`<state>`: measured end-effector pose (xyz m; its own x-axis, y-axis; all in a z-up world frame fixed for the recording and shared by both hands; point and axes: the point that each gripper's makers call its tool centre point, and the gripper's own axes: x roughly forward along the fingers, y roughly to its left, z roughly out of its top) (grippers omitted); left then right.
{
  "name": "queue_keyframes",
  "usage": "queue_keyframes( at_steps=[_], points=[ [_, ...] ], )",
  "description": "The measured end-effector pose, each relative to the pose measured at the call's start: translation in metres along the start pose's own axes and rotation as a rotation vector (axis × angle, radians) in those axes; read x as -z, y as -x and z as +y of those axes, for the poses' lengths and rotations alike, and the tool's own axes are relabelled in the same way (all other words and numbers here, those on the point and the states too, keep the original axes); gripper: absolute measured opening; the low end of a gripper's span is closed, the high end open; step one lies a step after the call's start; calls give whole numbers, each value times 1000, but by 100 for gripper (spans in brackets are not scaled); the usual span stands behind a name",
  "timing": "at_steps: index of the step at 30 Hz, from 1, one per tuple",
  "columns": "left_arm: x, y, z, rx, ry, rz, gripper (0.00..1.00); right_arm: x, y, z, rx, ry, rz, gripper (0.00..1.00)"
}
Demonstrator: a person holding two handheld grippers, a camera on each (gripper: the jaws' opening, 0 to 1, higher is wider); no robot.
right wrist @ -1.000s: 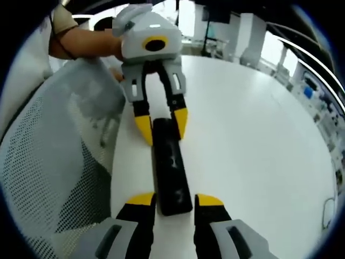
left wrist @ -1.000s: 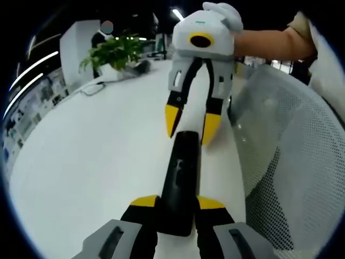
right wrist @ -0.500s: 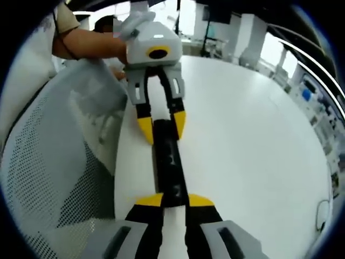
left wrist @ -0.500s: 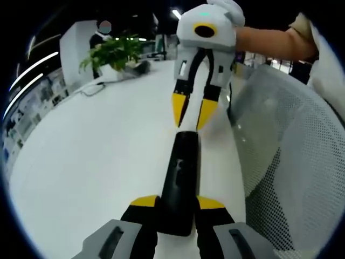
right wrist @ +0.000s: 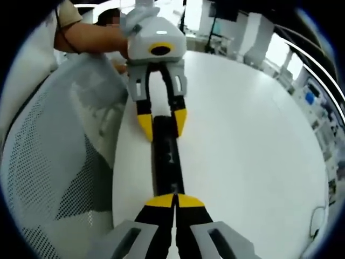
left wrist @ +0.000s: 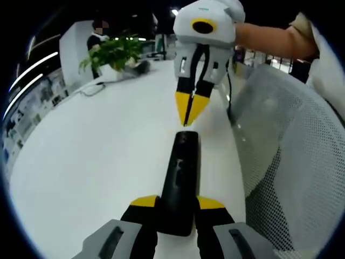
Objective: Press the specified remote control buttons in sequence, fully releasing each button before pressing the next.
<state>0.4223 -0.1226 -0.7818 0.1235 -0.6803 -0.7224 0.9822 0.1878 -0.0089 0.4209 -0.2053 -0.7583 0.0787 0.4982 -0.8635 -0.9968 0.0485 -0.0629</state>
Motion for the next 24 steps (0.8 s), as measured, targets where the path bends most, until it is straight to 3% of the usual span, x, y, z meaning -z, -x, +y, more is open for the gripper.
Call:
queue_keyframes(
  at_steps=[24],
  points=[
    [-1,0,-1,-3,-1,5,25,6,-11,3,-45,61,87,0]
  ],
)
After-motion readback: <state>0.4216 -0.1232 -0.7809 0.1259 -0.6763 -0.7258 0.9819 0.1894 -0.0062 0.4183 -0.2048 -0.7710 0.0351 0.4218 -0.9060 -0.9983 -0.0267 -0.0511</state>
